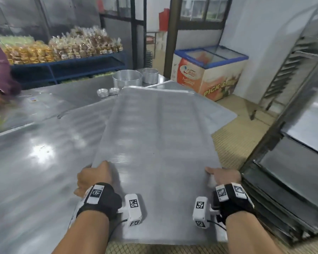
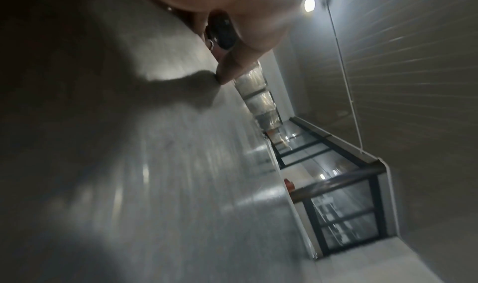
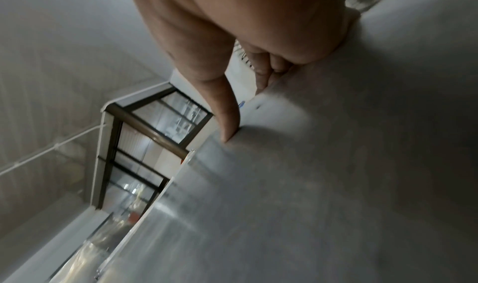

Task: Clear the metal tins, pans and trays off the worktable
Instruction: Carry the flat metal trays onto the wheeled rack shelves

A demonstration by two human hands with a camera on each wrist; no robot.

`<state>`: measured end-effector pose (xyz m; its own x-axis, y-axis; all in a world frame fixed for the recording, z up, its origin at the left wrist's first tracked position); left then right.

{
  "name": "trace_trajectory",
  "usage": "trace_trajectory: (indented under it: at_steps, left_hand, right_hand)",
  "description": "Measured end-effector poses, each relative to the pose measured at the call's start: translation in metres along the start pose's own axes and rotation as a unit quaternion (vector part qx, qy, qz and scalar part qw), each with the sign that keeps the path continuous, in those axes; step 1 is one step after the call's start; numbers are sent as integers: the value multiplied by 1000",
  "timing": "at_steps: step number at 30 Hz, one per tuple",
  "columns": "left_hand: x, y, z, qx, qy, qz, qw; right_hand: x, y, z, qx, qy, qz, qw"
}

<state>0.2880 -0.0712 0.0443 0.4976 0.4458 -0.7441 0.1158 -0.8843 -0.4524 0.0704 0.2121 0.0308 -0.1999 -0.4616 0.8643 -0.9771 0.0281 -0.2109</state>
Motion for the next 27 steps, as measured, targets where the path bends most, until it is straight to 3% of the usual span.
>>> trace_trajectory:
  at_steps: [2, 13, 22, 27]
  left_hand:
    - [4, -26, 15, 25, 0, 18, 1000]
    - [33, -156, 82, 149, 111, 117, 976]
    - [58, -249, 126, 232, 184, 179, 938]
    - [70, -287, 152, 265, 215, 202, 918]
  right_hand:
    - [-18, -4, -37, -59, 22, 27, 998]
    - [-106, -71, -209, -224, 100, 85, 966]
    - [-159, -116, -303, -329, 139, 127, 925]
    - [-182, -128, -338, -352, 146, 138, 914]
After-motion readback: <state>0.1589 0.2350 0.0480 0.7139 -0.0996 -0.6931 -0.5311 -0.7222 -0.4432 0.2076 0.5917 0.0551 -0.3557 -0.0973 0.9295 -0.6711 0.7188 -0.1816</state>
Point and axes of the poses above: each hand's wrist, its own y-axis towards the middle knuckle, its own z-axis out of the palm, x = y × z, the point moved 1 cm from there along y, towards the middle knuckle, and after that the axes turned 11 degrees about -z, right-handed, at the moved point
